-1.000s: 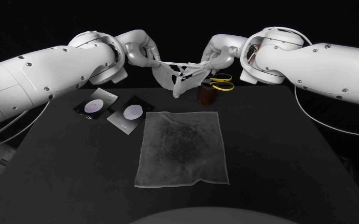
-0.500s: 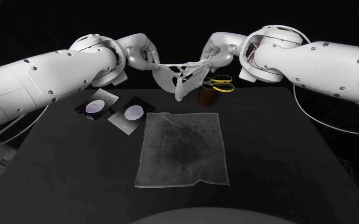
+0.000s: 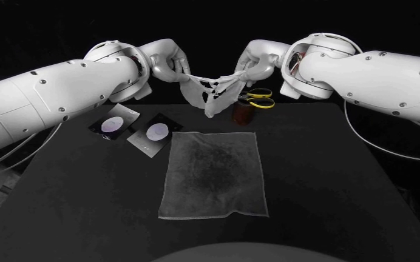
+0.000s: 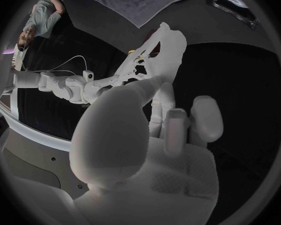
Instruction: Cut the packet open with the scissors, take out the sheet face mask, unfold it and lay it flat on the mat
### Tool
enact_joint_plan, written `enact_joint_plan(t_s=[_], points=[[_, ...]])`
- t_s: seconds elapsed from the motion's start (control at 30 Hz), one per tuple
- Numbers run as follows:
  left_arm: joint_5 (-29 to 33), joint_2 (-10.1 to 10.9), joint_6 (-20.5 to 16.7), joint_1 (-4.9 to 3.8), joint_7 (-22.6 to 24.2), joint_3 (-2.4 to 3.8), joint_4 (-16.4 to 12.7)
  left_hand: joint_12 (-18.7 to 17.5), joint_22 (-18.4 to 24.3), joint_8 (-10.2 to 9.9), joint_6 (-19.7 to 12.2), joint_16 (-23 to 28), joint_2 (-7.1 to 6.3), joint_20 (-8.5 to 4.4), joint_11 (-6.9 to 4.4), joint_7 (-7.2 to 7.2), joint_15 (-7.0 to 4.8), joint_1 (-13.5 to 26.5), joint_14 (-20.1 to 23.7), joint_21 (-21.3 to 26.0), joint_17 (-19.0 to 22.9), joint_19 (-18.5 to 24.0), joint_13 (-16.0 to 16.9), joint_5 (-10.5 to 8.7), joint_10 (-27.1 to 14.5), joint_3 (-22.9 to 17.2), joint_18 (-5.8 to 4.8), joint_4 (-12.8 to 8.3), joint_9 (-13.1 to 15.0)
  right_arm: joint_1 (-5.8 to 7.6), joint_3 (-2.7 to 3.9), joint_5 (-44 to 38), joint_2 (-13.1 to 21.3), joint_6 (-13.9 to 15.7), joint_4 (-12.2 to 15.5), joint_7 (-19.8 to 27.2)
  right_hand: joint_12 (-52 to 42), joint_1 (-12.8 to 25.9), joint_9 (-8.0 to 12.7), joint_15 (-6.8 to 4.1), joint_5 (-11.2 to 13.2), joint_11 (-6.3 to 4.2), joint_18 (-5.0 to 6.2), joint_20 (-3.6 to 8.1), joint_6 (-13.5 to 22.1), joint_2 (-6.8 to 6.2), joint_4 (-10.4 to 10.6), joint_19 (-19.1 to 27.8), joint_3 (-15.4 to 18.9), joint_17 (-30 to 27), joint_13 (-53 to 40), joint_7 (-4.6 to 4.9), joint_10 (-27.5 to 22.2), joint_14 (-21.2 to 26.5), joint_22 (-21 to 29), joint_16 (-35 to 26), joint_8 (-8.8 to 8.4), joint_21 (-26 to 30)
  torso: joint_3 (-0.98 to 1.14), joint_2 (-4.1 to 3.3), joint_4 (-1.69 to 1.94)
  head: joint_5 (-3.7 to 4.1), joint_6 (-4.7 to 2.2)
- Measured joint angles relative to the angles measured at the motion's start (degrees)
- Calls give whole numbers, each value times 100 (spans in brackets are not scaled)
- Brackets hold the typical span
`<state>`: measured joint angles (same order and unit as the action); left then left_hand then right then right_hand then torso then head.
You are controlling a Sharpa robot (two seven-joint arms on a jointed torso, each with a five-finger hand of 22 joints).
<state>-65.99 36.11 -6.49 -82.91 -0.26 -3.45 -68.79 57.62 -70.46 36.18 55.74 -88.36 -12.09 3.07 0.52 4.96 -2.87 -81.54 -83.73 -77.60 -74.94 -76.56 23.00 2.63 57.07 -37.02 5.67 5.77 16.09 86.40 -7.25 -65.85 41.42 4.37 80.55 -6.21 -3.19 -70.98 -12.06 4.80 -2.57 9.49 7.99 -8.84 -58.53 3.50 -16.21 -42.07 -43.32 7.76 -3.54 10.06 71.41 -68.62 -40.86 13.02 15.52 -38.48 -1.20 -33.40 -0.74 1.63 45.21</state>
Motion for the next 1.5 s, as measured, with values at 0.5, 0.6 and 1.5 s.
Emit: enact_joint_plan(t_s=[0.5, 0.6, 1.5], points=[[40, 190, 100, -42, -3, -90, -413, -4, 27, -12, -3, 1, -8, 0, 1, 1, 0, 7, 0, 0, 0, 0, -8, 0, 0, 0, 0, 0, 29, -239, -132, 921, 163, -9, 541, 74, -20, 25, 2, 1, 4, -2, 0, 0, 0, -23, 23, 0, -22, 6, 8, 0, -1, -19, 5, -22, 0, 5, -7, 57, -10, -30, -20], [47, 229, 138, -43, -11, -90, -531, -4, 27, -12, -3, 1, -8, 0, 1, 1, 0, 7, 0, 1, 0, 0, -8, 0, -1, 0, 0, 0, 29, -341, -152, 1068, 216, 84, 634, 90, -20, 38, 3, 1, 5, -2, 0, 0, 0, -36, 24, 0, -23, 5, 7, 0, -1, -21, 6, -22, 0, 5, -8, 56, -13, -41, -12], [49, 555, 562, -39, -266, -96, -954, -5, 28, -11, 7, 6, -38, 1, 4, 13, 1, 37, 0, 1, 0, -1, -12, -11, -1, -14, 0, -16, 20, -1311, -230, 2000, 609, 1162, 865, 367, 16, 33, 4, -35, 0, -17, 6, -22, 54, -106, 88, 22, -4, 15, 11, 51, 0, -4, 45, -133, -9, 10, -1, 54, -14, -73, 54]])
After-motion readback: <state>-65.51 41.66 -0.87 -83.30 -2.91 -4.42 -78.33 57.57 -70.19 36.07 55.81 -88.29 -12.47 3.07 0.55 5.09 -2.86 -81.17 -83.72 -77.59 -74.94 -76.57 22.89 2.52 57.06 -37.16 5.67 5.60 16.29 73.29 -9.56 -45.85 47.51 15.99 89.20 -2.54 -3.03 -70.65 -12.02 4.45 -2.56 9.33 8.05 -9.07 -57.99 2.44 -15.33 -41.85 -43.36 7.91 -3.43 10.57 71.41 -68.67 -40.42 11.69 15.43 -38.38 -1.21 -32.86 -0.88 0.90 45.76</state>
